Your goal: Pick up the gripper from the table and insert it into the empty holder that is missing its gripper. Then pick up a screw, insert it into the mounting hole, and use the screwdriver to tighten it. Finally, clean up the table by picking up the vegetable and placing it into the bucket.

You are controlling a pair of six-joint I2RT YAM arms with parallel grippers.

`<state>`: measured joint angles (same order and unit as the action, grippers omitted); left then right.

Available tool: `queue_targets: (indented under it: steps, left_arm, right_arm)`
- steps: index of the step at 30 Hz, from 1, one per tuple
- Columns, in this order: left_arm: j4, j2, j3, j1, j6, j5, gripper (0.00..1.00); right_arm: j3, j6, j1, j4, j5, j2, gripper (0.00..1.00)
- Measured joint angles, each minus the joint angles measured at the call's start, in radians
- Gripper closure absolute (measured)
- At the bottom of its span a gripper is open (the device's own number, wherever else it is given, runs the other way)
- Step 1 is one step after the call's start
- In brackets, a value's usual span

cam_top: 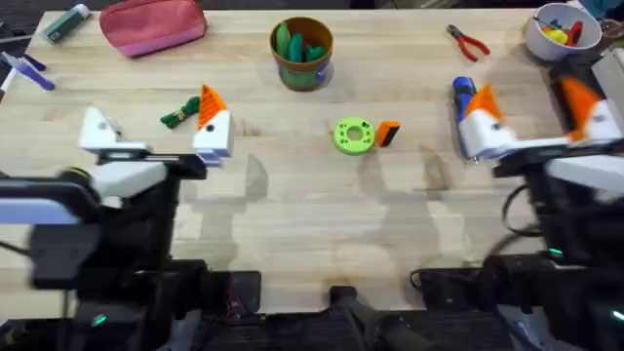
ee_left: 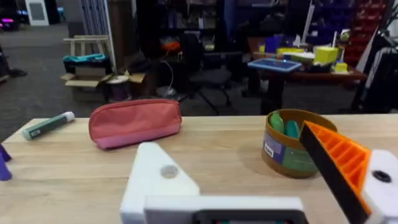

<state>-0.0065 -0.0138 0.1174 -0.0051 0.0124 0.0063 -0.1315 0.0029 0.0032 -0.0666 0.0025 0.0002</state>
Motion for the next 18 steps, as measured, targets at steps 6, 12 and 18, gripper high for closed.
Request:
queue_targets:
  steps: [6,12,18]
  left_arm:
    - [-0.251,-0.172,0.318,0.000,-0.055,0.000,0.015]
    - [-0.581,-0.502,0.697,0.000,-0.081,0.000,0.015]
    - [-0.800,-0.824,0.964,0.000,-0.088,0.000,0.015]
  right_arm:
    - [-0.258,0.001,0.000,0.142,0.000,0.081,0.008]
    - [-0.552,0.005,0.000,0.498,0.000,0.329,0.007]
    - [-0.770,0.005,0.000,0.746,0.000,0.595,0.008]
